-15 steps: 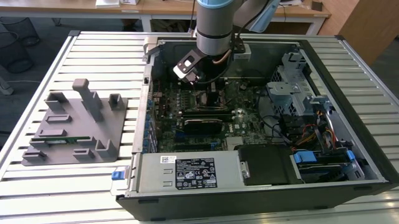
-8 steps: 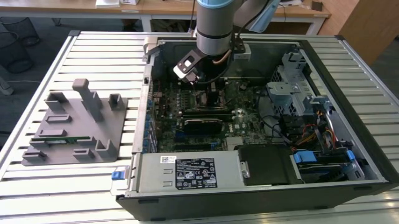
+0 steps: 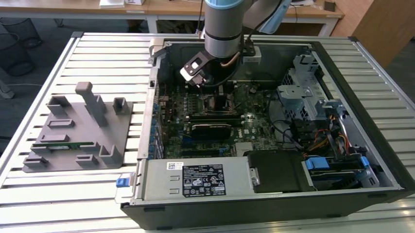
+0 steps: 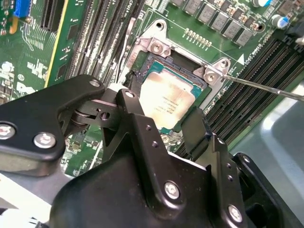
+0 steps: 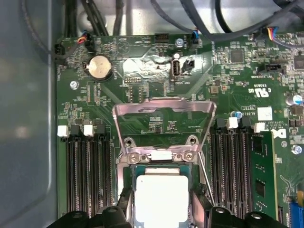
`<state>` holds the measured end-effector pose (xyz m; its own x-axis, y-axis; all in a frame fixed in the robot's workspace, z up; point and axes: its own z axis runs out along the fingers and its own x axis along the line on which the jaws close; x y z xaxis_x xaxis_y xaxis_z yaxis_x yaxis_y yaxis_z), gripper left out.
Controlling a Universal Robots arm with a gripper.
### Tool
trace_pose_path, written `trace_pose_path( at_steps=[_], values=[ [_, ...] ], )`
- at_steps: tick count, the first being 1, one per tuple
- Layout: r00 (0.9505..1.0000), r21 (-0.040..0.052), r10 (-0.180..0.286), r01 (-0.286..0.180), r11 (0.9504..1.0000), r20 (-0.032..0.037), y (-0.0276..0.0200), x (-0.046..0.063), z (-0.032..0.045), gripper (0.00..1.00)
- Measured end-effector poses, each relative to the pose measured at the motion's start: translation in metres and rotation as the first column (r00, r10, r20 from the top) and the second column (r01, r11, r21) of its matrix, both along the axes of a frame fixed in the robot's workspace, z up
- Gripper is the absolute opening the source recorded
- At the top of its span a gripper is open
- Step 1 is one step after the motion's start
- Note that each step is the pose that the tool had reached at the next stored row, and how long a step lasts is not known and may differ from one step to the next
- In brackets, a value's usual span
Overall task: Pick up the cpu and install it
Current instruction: 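Place the cpu into insertion slot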
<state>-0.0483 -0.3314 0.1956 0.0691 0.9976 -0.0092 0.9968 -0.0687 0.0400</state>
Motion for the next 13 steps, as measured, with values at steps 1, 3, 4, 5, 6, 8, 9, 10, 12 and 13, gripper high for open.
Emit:
trace_pose_path(
  at_steps=[1, 3, 4, 5, 6, 8, 9, 10, 12, 13],
  values=[
    [1.0000, 0.0000, -0.008, 0.008, 1.0000, 0.0000, 0.0000, 0.0000, -0.0003, 0.61],
    [0.9999, -0.0003, -0.017, 0.017, 0.9999, -0.0002, 0.0000, -0.0001, -0.0006, 0.61],
    [0.9998, -0.0003, -0.020, 0.020, 0.9998, -0.0002, 0.0000, -0.0001, -0.0007, 0.61],
    [0.9998, -0.0004, -0.022, 0.022, 0.9998, -0.0002, 0.0000, 0.0000, -0.0008, 0.59],
    [0.9997, -0.0005, -0.024, 0.024, 0.9997, -0.0003, 0.0000, 0.0000, -0.0008, 0.59],
    [0.9997, -0.0003, -0.026, 0.026, 0.9997, -0.0002, 0.0000, 0.0000, -0.0009, 0.53],
    [0.9997, -0.0002, -0.026, 0.026, 0.9997, -0.0001, 0.0000, 0.0000, -0.0007, 0.53],
    [0.9997, 0.0003, -0.026, 0.026, 0.9997, 0.0003, 0.0001, 0.0000, -0.0002, 0.53],
    [0.9997, -0.0003, -0.026, 0.026, 0.9997, -0.0022, 0.0000, 0.0001, 0.0028, 0.53],
    [0.9997, -0.0002, -0.026, 0.026, 0.9997, -0.0035, 0.0001, 0.0001, 0.0039, 0.53]
  ],
)
